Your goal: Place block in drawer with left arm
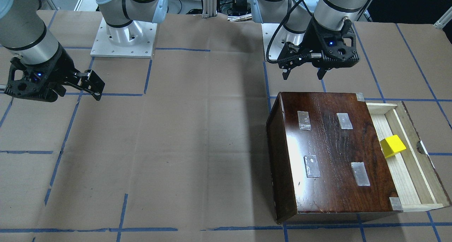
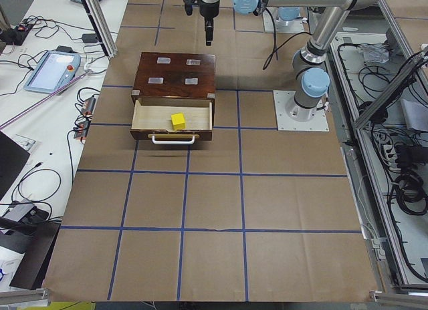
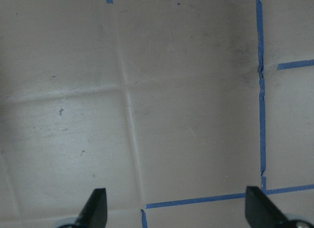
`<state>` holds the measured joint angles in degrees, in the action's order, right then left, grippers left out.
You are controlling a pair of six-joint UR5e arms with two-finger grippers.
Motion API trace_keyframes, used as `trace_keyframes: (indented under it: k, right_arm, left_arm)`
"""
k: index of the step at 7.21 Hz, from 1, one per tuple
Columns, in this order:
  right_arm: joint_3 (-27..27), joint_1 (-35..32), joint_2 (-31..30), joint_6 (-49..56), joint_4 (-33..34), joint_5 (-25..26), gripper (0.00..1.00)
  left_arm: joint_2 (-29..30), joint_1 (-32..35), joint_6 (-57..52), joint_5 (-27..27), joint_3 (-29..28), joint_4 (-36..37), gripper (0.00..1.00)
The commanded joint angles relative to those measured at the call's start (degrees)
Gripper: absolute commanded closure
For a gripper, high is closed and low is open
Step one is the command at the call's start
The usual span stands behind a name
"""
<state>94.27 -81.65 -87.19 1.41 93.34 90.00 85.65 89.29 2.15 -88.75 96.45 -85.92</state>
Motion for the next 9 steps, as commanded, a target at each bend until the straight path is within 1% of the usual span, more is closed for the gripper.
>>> trace_keyframes:
  k: [1, 9]
  right_arm:
    - [0.04, 0.0, 0.0, 0.0, 0.0, 0.0, 0.0]
    - [0.04, 0.0, 0.0, 0.0, 0.0, 0.0, 0.0]
  left_arm:
    - [-0.31, 0.0, -0.47, -0.02, 0.14, -0.03, 0.02]
    - [-0.4, 0.0, -0.74, -0.1, -1.0, -0.47, 0.02]
